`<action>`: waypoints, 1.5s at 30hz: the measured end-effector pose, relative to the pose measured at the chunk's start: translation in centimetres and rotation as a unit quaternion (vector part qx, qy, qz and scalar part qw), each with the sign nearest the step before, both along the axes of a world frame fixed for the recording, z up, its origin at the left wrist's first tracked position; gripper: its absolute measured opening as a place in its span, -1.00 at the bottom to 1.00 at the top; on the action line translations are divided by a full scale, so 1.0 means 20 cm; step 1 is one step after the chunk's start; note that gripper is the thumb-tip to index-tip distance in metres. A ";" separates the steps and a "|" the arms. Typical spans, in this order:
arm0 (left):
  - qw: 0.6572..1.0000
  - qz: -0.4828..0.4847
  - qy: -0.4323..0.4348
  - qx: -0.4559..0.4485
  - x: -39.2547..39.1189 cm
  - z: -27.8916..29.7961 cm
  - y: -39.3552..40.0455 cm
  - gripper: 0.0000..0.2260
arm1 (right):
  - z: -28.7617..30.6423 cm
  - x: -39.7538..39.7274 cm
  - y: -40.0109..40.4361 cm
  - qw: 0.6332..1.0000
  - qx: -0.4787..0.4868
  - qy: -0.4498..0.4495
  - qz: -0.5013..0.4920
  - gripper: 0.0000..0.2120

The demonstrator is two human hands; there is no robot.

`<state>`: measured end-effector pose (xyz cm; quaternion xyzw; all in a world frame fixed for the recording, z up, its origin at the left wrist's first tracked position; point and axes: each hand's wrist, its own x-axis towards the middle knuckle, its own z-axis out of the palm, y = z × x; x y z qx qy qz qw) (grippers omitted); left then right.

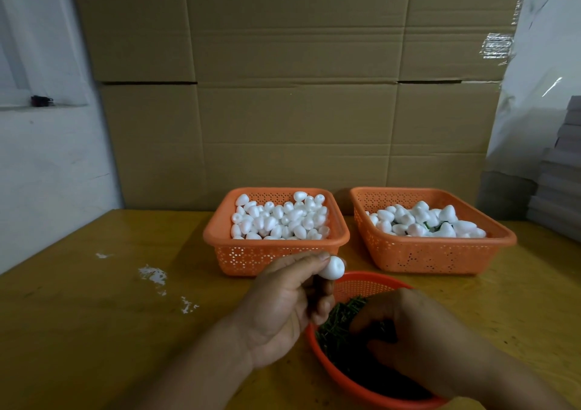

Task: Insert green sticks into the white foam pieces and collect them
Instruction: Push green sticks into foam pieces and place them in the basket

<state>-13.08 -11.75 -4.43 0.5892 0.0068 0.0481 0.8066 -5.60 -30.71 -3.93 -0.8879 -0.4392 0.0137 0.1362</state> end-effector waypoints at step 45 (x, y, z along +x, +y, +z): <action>0.998 0.030 -0.024 0.047 -0.02 0.01 -0.03 -0.69 | -0.02 -0.10 0.04 0.892 0.446 0.061 0.049 -0.87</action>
